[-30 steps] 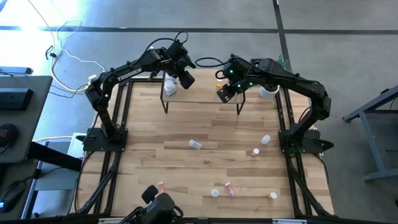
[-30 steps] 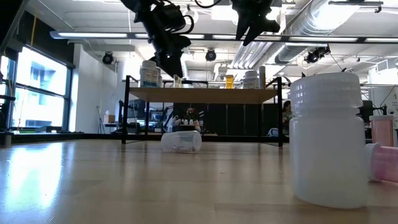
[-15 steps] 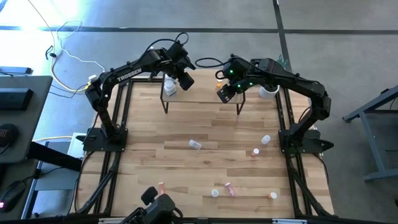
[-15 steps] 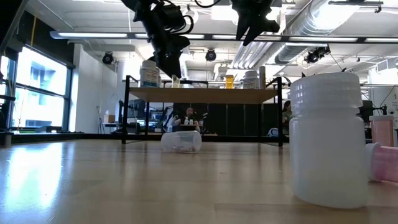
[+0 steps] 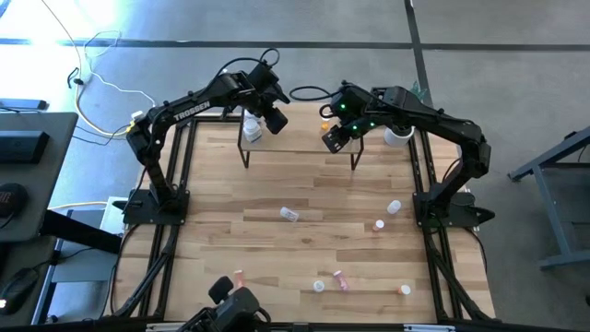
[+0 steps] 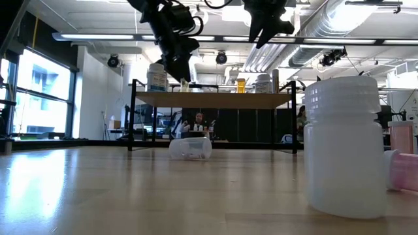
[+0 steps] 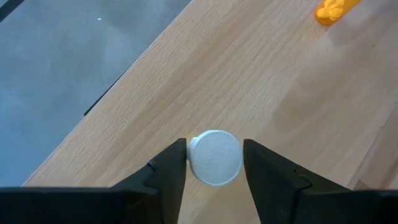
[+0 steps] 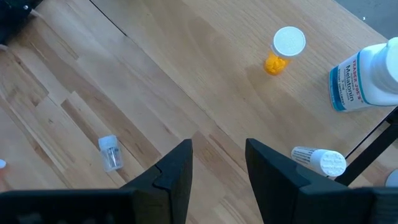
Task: Pick and place medicine bottles onto shelf by color
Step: Put the yellow pill bottle on the shelf
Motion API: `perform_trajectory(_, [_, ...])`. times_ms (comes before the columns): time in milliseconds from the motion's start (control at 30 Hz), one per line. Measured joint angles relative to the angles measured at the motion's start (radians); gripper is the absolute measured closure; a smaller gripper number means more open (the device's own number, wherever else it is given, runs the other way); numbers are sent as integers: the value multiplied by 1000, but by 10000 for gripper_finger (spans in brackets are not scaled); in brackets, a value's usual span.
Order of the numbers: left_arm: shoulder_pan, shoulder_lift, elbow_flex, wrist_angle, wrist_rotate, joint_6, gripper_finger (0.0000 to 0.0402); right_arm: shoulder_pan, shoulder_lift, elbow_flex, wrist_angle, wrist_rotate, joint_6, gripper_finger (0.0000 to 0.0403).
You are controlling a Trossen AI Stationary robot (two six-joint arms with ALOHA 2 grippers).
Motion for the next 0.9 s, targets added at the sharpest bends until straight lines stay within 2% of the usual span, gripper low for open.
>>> perform_trajectory(300, [0, 0, 0, 10, -8, -2, 219, 0, 0, 0, 0, -1, 0, 263])
perform_trajectory(900, [0, 0, 0, 46, -8, -2, 222, 0, 0, 0, 0, -6, 0, 263])
